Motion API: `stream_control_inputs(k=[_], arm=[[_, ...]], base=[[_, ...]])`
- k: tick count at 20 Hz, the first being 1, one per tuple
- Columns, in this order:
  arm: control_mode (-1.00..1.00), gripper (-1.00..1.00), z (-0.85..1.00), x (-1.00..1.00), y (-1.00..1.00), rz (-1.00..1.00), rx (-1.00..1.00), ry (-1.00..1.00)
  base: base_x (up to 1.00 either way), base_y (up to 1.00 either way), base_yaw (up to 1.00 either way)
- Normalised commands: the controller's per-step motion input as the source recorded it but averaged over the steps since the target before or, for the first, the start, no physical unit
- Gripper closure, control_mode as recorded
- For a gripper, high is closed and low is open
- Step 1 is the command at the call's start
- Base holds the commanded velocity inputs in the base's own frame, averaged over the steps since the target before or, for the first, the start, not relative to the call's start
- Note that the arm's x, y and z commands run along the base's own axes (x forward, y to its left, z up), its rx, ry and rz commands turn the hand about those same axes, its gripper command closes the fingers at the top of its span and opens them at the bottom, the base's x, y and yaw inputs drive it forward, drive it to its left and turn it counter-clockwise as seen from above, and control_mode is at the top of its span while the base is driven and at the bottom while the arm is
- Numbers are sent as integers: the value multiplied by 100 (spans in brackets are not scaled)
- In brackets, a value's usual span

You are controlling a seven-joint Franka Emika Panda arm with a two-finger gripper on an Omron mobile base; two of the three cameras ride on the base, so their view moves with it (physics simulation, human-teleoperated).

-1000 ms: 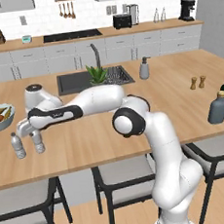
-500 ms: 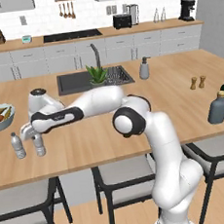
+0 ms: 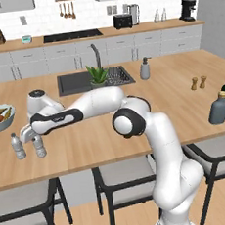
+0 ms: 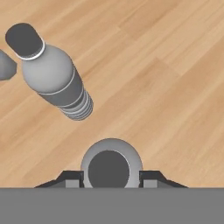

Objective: Move the plastic bottles in the middle to the plastics group, and the glass bottles in the middle to the glass group.

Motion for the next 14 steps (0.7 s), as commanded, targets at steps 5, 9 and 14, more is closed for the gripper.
stream_control_inputs(k=[5, 9, 14], arm=[[-100, -100, 0, 0, 0, 0, 0, 0], [-100, -100, 8, 0, 0, 0, 0, 0], [-100, -100, 16, 0, 0, 0, 0, 0]], base=[[0, 0, 0], [0, 0, 0], [0, 0, 0]])
